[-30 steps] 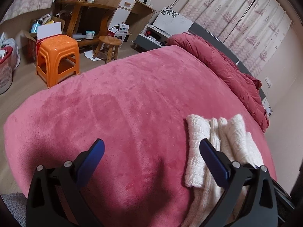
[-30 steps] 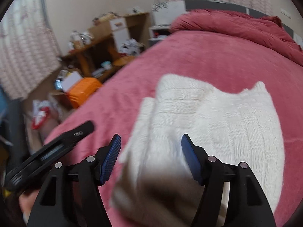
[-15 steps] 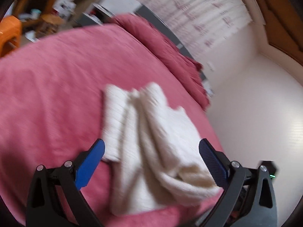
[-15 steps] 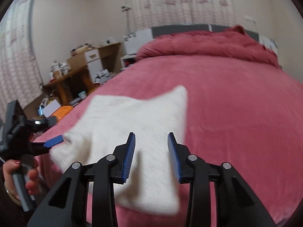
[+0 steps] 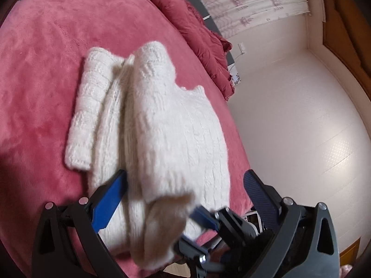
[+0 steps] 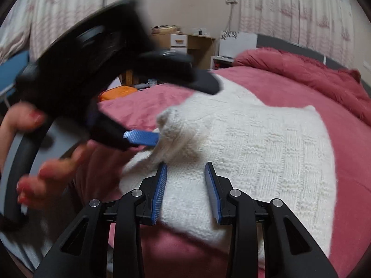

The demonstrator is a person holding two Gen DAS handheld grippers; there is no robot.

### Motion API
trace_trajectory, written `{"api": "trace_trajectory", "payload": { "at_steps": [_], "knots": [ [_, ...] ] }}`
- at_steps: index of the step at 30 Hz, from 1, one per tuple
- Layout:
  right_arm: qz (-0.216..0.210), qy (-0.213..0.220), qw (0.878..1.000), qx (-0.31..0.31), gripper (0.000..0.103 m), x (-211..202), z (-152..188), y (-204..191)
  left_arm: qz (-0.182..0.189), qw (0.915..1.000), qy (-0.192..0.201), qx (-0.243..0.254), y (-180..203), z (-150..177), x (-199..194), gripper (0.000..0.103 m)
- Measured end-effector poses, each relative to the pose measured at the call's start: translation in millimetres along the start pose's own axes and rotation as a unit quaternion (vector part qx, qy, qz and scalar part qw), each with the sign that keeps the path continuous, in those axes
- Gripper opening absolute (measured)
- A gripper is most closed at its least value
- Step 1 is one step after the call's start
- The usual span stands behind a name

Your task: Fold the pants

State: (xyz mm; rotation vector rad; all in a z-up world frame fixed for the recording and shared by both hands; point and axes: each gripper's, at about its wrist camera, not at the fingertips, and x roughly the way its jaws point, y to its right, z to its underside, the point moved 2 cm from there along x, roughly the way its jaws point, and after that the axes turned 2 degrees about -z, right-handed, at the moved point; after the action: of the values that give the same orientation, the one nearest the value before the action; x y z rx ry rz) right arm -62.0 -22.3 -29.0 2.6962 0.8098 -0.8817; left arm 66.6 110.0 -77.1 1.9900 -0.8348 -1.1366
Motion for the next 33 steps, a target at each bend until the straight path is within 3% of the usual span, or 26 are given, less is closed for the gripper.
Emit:
{"api": "trace_trajectory", "payload": {
  "at_steps": [1,3,4,5,6,9,11,14,17,19,22,23,25,26,28,30,31,32,33],
  "knots": [
    [-0.011,0.003,1.000,0.003,0.034,-5,1,3,-0.005,1.0000,-0.003,0.005,2,-1,3,0.098],
    [-0.042,0.015,0.999,0.027,0.036,-21,2,17,-0.025,0.9995,-0.006,0.019,8,-5,10,0.086],
    [-0.052,0.020,0.998,0.036,0.039,-30,4,24,-0.041,0.9987,-0.012,0.026,11,-7,15,0.074],
    [-0.056,0.028,0.997,0.049,0.048,-42,5,35,-0.053,0.9978,-0.016,0.035,14,-9,20,0.065],
    [-0.057,0.036,0.996,0.062,0.056,-51,6,44,-0.060,0.9972,-0.019,0.041,17,-12,23,0.064],
    [-0.070,0.065,0.986,0.135,0.062,-77,5,84,-0.072,0.9959,-0.019,0.051,20,-19,33,0.053],
    [-0.068,0.073,0.974,0.204,0.071,-84,7,121,-0.084,0.9952,-0.016,0.049,19,-22,37,0.033],
    [-0.065,0.050,0.957,0.278,0.082,-76,11,168,-0.074,0.9963,-0.012,0.040,15,-28,33,0.026],
    [-0.075,0.002,0.949,0.305,0.082,-51,17,196,-0.078,0.9954,-0.010,0.055,18,-33,30,0.024],
    [-0.126,-0.006,0.927,0.352,0.082,-34,28,209,-0.077,0.9948,-0.011,0.065,21,-36,30,0.024],
    [-0.197,-0.006,0.884,0.423,0.082,-7,43,223,-0.073,0.9956,-0.011,0.057,14,-39,27,0.023],
    [-0.205,-0.010,0.874,0.440,0.083,1,49,223,-0.074,0.9957,-0.011,0.054,11,-40,27,0.023],
    [-0.215,-0.012,0.865,0.454,0.069,8,53,221,-0.077,0.9956,-0.010,0.052,6,-40,20,0.022],
    [-0.213,-0.008,0.867,0.451,0.058,2,52,216,-0.078,0.9955,-0.004,0.053,5,-41,15,0.022],
    [-0.194,0.006,0.890,0.413,0.049,-11,39,204,-0.079,0.9949,0.013,0.060,7,-44,2,0.022],
    [-0.136,0.012,0.939,0.315,0.042,-27,17,179,-0.098,0.9923,0.024,0.072,8,-46,-7,0.022],
    [-0.107,0.011,0.956,0.272,0.041,-31,10,167,-0.112,0.9903,0.026,0.078,5,-47,-10,0.022],
    [-0.075,0.005,0.970,0.230,0.040,-32,6,153,-0.122,0.9891,0.024,0.079,2,-46,-11,0.022],
    [-0.063,-0.001,0.974,0.218,0.040,-30,6,150,-0.132,0.9882,0.020,0.076,-2,-44,-10,0.022]
  ]
}}
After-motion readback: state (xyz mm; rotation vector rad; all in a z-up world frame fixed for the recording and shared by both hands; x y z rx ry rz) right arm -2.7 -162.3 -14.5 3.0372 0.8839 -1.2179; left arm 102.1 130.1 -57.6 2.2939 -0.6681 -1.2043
